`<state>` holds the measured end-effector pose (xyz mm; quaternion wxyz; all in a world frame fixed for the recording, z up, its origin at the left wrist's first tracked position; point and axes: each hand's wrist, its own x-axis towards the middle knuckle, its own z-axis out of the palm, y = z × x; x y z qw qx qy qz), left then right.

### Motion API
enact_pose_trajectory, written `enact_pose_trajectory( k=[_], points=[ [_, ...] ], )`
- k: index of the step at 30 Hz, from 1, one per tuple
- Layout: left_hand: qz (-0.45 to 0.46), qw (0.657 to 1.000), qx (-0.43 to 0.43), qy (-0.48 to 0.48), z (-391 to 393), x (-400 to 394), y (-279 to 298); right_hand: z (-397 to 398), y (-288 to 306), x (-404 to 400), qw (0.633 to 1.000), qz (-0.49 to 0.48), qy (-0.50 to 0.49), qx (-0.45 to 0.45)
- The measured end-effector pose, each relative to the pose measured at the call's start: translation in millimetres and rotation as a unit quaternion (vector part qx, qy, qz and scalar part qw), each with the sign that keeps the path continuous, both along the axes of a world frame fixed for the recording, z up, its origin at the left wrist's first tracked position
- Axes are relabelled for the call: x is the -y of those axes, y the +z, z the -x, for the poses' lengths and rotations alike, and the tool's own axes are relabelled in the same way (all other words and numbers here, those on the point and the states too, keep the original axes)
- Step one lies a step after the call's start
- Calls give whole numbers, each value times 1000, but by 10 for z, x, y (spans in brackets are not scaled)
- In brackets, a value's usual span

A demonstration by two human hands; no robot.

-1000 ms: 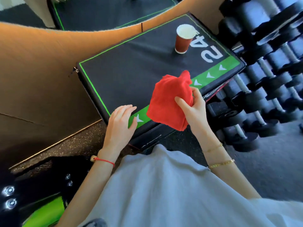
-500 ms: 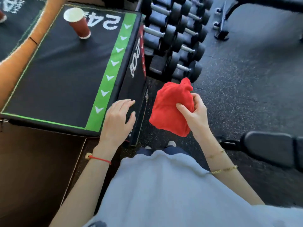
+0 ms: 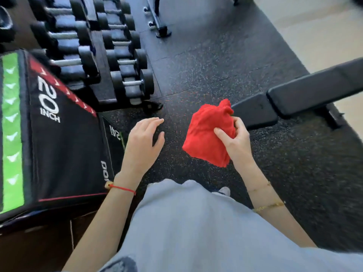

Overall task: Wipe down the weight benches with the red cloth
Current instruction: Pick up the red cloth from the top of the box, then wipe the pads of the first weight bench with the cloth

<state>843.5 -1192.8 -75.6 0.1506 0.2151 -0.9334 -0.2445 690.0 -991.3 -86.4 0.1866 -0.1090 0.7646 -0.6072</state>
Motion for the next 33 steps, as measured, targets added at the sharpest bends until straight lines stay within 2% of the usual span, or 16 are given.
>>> enact_pose_trajectory(
  k=[8, 14, 22, 33],
  points=[
    [-34, 999, -13, -41, 986, -1324, -157, 761, 36, -1549, 997, -30, -75, -8],
    [-47, 997, 15, -64, 1579, -1928, -183, 1283, 23, -2205, 993, -38, -111, 3],
    [-43, 996, 49, -57, 2324, -2226, -287, 2085, -130, -2449, 993, -43, -107, 16],
    [-62, 996, 60, -1, 3448, -2280, -565, 3466, -348, -2264, 998, -56, -23, 17]
  ],
)
